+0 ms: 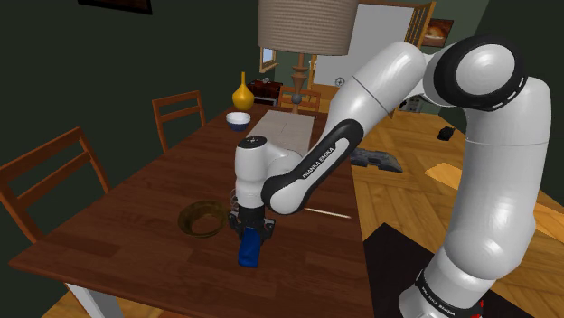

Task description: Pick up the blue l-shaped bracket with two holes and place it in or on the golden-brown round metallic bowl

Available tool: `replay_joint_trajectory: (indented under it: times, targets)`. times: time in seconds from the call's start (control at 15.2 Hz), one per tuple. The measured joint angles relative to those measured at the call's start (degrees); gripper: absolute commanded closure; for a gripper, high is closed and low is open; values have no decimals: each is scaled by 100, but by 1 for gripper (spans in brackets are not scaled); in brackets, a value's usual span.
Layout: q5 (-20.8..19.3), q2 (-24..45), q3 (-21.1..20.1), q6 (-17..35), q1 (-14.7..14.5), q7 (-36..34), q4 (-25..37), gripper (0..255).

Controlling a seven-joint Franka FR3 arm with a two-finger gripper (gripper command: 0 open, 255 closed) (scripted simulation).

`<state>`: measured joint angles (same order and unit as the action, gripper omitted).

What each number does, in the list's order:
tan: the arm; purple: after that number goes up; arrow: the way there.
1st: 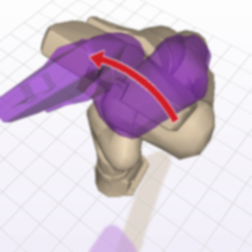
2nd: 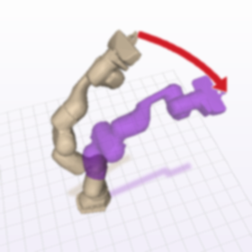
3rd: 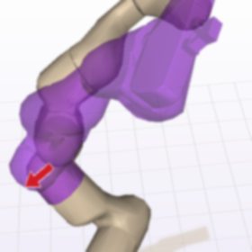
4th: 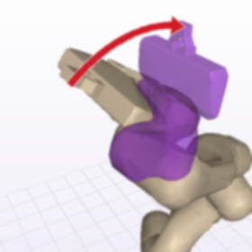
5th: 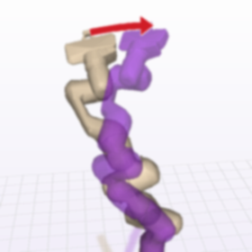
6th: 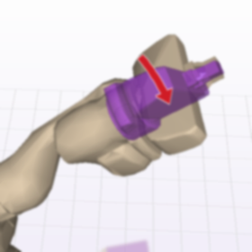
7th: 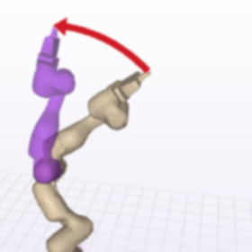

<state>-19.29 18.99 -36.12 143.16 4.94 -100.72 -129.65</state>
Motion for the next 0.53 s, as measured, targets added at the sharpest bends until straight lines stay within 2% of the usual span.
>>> replay_joint_trajectory:
  times: [0.53]
  targets:
    - [437, -410, -250, -349, 187, 292, 23, 255]
